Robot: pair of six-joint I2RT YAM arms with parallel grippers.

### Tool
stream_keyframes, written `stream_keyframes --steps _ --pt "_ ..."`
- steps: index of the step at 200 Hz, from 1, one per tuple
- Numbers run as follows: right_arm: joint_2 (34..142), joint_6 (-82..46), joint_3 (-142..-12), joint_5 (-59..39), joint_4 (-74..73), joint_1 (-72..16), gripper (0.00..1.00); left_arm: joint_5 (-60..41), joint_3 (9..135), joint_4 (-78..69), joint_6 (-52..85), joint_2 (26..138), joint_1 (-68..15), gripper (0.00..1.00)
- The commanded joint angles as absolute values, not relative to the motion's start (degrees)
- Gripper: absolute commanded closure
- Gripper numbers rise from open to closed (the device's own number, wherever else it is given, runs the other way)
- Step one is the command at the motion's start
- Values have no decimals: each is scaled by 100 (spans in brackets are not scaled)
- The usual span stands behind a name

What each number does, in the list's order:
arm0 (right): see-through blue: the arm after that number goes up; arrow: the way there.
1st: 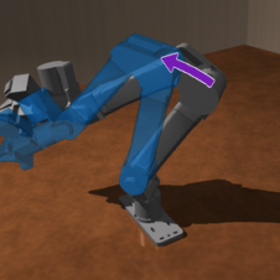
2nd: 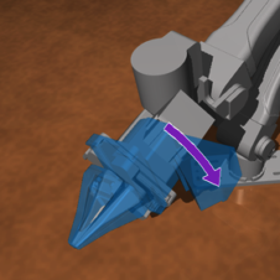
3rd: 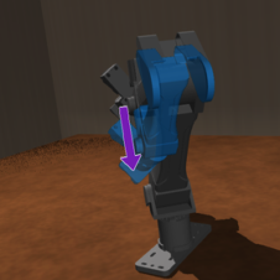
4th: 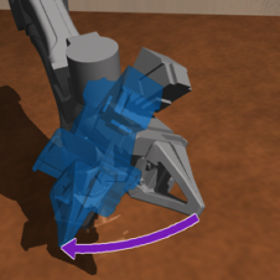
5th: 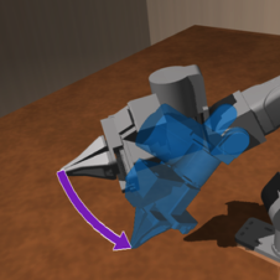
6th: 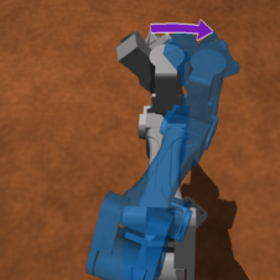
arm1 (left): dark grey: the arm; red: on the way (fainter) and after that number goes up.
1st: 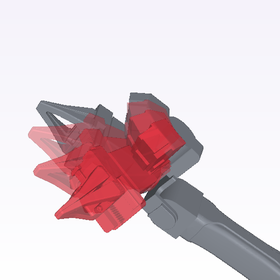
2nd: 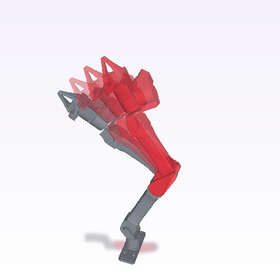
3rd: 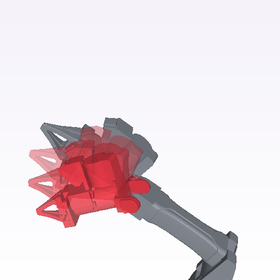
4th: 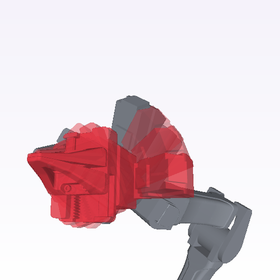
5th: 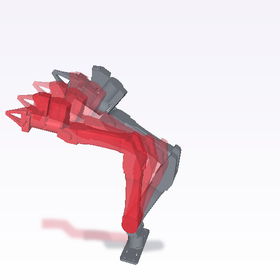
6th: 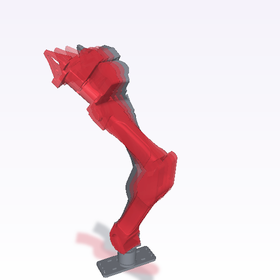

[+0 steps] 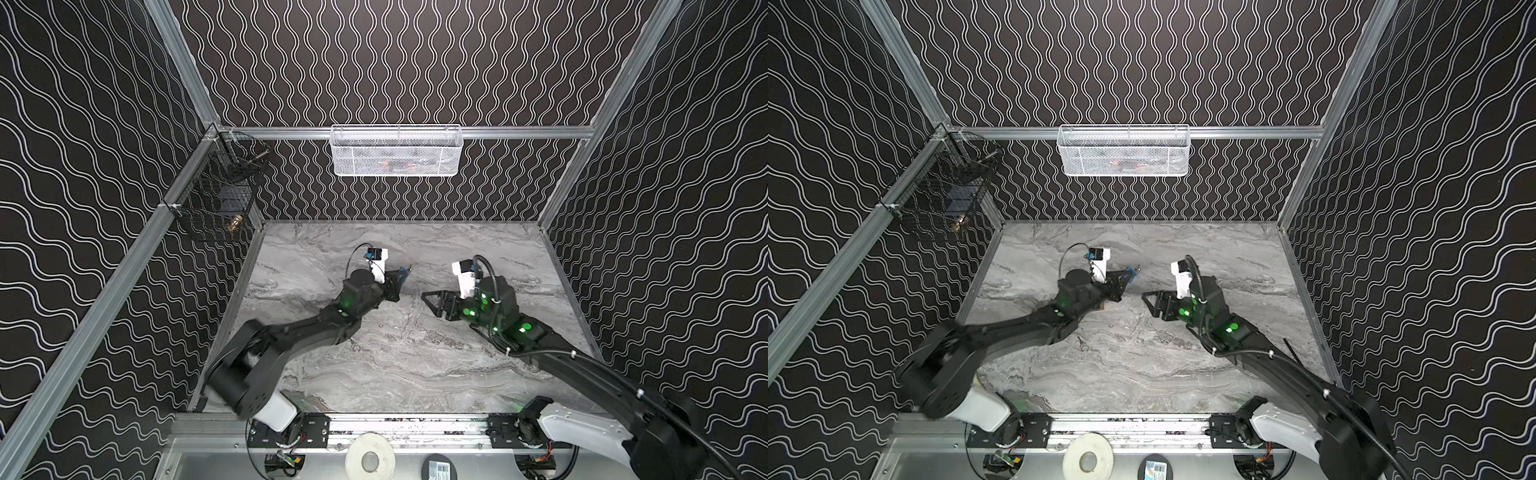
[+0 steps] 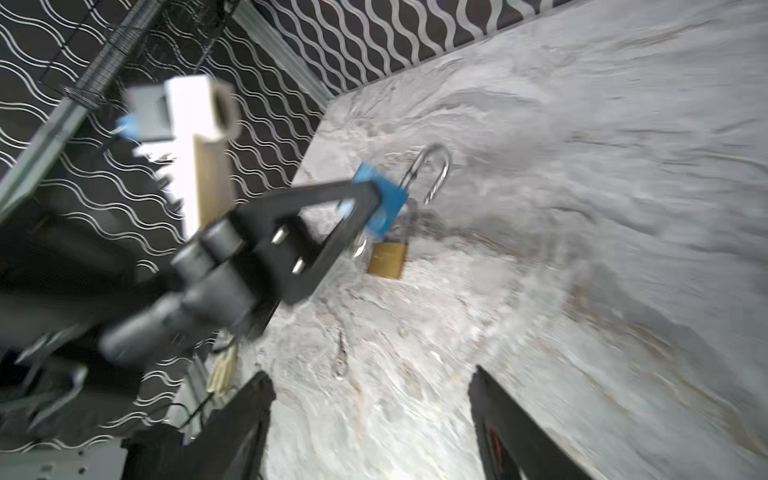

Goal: Unlock with the key

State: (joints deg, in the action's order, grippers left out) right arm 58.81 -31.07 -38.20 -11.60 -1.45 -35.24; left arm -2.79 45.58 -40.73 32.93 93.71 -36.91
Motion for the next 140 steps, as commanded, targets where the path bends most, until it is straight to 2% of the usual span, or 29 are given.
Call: stream_keyframes --steps 1,61,140 --pt "5333 -2817 -3488 -906 270 -3432 18 130 5056 -5189 3863 10256 -3678 100" --pt "5101 -2571 -3450 -1327 415 -2977 11 334 6773 -5546 4908 12690 -3619 100" --pt "5467 -2465 -3384 -1927 78 -2545 4 213 7982 -5195 5095 13949 -3257 100"
